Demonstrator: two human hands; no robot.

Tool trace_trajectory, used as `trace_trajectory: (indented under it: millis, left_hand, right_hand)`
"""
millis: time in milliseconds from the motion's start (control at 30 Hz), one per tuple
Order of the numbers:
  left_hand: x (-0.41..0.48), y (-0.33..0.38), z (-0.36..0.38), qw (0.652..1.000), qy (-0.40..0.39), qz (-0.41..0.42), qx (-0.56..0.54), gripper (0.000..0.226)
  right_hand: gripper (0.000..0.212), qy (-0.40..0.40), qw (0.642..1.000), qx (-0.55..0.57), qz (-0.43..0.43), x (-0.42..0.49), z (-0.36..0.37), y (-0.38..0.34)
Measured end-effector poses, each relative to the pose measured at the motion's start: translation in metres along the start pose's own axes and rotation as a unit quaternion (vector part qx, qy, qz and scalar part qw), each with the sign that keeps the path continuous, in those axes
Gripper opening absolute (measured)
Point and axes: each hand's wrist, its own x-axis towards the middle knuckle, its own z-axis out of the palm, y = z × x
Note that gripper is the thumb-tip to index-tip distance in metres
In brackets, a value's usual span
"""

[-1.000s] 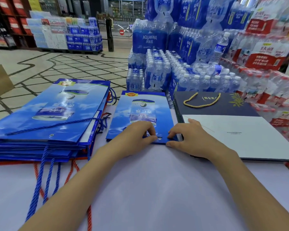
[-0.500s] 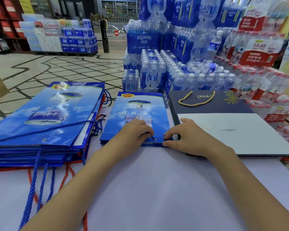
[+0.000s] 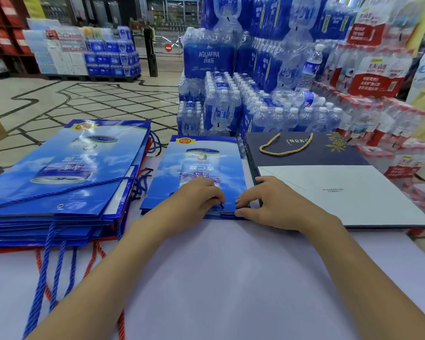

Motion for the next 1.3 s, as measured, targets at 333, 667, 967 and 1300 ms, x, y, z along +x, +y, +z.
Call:
trace_trajectory:
  millis: [333, 667, 967, 1300]
  left_hand:
    - [0.000, 0.004, 0.002, 0.994, 0.064, -0.048, -0.078, 0.016]
    - [-0.003, -0.005, 0.004, 0.999, 0.048, 0.021, -0.002, 0.032]
    - [0.001, -0.004, 0.003, 0.990, 0.134, -0.031, -0.033, 0.027]
    - [0.000, -0.004, 0.002, 0.995, 0.102, -0.006, 0.008, 0.026]
  right_hand:
    - [0.016, 0.060, 0.996, -0.027, -0.059, -0.005, -0.006, -0.007]
    - [0.017, 0.137, 0.986, -0.010, -0.092, -0.003, -0.003, -0.008]
    - [0.022, 0.237, 0.946, -0.169, -0.143, 0.004, 0.002, -0.022]
    - [0.029, 0.225, 0.940, -0.228, -0.118, 0.016, 0.025, -0.020]
